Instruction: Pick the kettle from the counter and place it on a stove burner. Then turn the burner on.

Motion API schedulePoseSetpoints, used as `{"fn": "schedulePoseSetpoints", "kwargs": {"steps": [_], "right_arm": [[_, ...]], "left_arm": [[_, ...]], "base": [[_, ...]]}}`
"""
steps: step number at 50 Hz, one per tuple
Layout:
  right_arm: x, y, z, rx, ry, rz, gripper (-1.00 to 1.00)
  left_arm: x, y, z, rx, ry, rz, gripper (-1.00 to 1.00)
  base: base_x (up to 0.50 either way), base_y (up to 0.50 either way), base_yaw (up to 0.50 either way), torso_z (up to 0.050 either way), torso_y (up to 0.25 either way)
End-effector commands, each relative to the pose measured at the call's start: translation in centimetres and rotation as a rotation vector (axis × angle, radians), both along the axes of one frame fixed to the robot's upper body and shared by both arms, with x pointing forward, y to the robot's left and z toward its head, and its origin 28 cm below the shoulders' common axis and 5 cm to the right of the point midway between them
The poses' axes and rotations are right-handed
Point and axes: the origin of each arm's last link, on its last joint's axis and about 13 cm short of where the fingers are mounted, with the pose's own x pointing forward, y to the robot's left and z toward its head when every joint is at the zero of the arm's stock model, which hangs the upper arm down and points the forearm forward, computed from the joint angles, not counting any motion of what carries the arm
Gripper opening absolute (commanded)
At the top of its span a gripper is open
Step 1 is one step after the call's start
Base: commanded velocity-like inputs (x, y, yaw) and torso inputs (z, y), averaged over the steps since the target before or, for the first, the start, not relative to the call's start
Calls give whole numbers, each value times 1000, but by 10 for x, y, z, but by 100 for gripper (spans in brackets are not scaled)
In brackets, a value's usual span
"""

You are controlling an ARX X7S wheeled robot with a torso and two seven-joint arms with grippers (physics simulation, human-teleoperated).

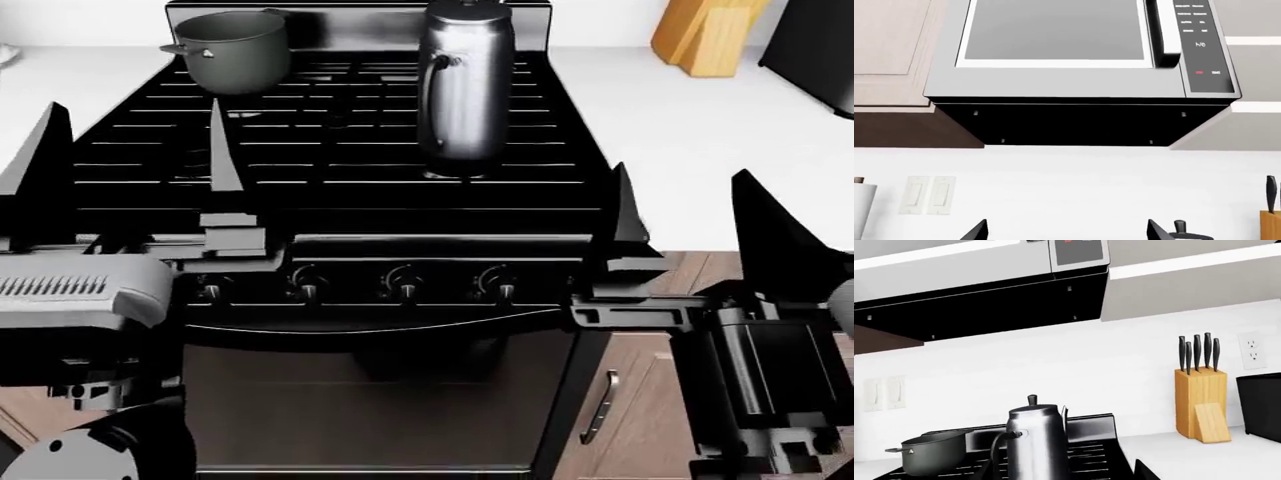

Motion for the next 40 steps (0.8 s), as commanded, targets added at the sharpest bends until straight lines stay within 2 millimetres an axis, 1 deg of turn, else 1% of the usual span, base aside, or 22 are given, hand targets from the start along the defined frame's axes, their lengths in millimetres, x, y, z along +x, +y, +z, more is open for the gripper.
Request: {"fn": "schedulePoseSetpoints", "kwargs": {"steps": [1, 7, 11, 20, 27, 40], "right_arm": [[4, 0, -1, -8, 58, -57, 100], [7, 0, -2, 12, 90, -104, 100], [7, 0, -5, 26, 126, -76, 100], [5, -1, -9, 42, 143, -44, 100], [7, 0, -12, 17, 177, -40, 100], [7, -1, -13, 31, 207, 6, 100]], "left_arm": [[-1, 1, 2, -7, -16, 0, 100], [0, 1, 1, -15, 1, -3, 100], [0, 1, 1, -14, -1, 5, 100], [-2, 0, 2, -17, -5, -16, 100], [-2, 1, 2, -24, -4, -21, 100], [-2, 1, 1, -55, 3, -36, 100]], "base": [[0, 0, 0, -50, -10], [0, 0, 0, -50, -15], [0, 0, 0, -50, -17], [0, 0, 0, -50, -17], [0, 0, 0, -50, -18], [0, 0, 0, -50, -15]]}}
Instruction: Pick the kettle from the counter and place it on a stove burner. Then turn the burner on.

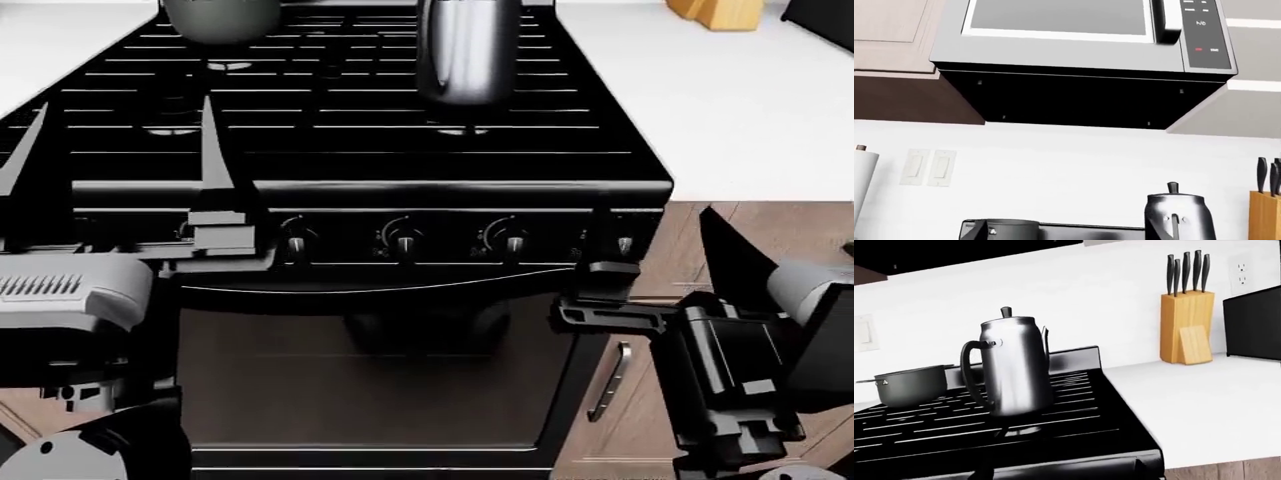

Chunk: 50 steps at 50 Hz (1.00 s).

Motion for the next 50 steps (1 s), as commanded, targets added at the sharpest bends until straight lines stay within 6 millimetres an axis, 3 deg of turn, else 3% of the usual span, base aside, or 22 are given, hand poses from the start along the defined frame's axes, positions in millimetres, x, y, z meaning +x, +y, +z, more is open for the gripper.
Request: {"fn": "schedulePoseSetpoints", "kwargs": {"steps": [1, 13, 28, 50], "right_arm": [[0, -1, -1, 12, 28, 33, 100], [0, -3, 0, 7, 42, 30, 100], [18, -8, -14, -36, 166, -18, 100], [49, -19, -31, 45, 235, -10, 100]], "left_arm": [[-1, 0, 0, -21, 5, -11, 100], [1, -1, -1, -45, 28, -15, 100], [-4, 1, 0, -47, -24, 5, 100], [-5, -1, -2, -35, -13, -42, 100]], "base": [[0, 0, 0, -50, -16], [0, 0, 0, -47, -13], [0, 0, 0, 0, 0], [0, 0, 0, 0, 0]]}}
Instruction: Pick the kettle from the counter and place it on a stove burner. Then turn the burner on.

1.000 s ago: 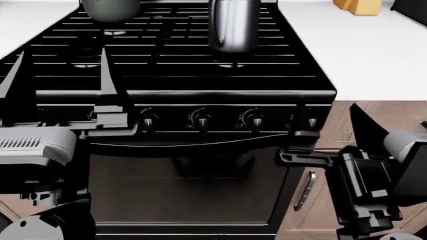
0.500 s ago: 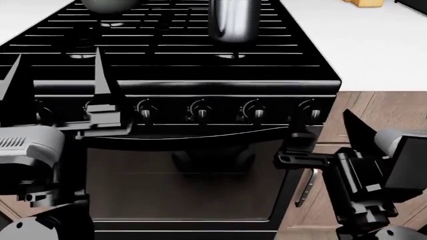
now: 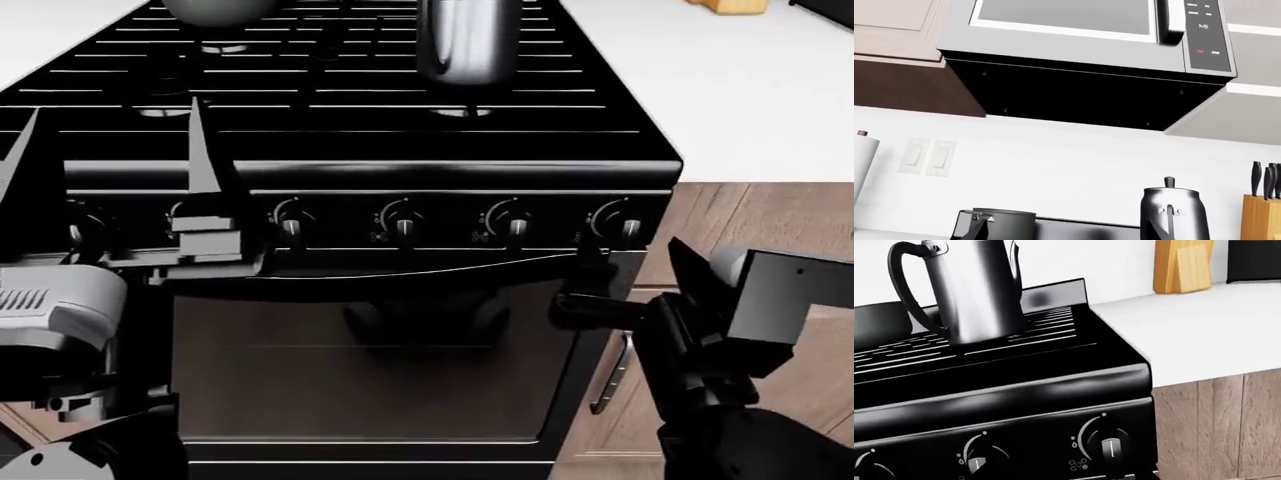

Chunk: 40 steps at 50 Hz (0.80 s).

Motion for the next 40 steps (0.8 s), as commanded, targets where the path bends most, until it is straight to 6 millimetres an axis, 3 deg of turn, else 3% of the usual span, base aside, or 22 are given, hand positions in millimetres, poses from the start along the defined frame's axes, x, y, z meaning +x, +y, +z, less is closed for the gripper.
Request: {"fn": "schedulePoseSetpoints", "kwargs": {"steps": [1, 22, 40], "right_arm": [[17, -5, -8, 24, 27, -8, 100], [60, -19, -14, 51, 74, -44, 100], [72, -21, -24, 51, 118, -57, 100]], "left_arm": [[-1, -1, -1, 10, 0, -18, 100], [2, -3, -2, 9, 16, -43, 100], [3, -3, -3, 9, 21, -46, 100]], "base": [[0, 0, 0, 0, 0], [0, 0, 0, 0, 0], [0, 0, 0, 0, 0]]}}
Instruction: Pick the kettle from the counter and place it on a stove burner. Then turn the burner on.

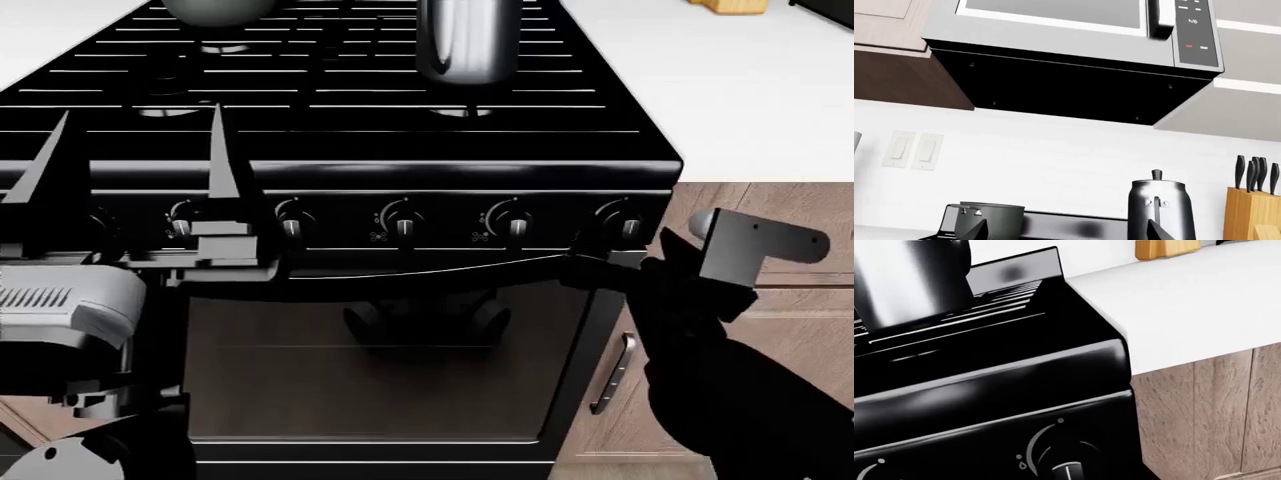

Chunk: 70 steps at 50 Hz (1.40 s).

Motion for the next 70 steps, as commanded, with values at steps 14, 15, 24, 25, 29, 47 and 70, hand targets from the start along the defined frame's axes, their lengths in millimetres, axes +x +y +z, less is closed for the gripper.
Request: {"fn": "schedulePoseSetpoints", "kwargs": {"steps": [14, 15, 24, 25, 29, 47, 70], "right_arm": [[18, -2, -12, 2, 59, -11, 100], [19, -1, -13, 0, 62, -9, 100], [27, 0, -16, -9, 80, -10, 100], [27, 0, -16, -8, 82, -12, 100], [28, -1, -15, -8, 82, -16, 100], [24, -1, -15, -21, 67, -27, -100], [39, -1, -3, -354, 144, -29, -100]], "left_arm": [[1, -1, -1, -1, 7, -7, 100], [1, -1, -1, -1, 8, -7, 100], [2, -1, -2, -3, 10, -9, 100], [2, -1, -2, -2, 10, -9, 100], [2, -1, -2, -2, 10, -10, 100], [1, -1, -1, -1, 9, -13, 100], [0, 0, 0, -10, 5, -16, 100]], "base": [[0, 0, 0, 0, 0], [0, 0, 0, 0, 0], [3, 0, 1, 0, 0], [12, 0, 6, 0, 0], [13, 1, 7, 0, -4], [10, 1, 7, 0, -6], [14, 2, 9, 0, -6]]}}
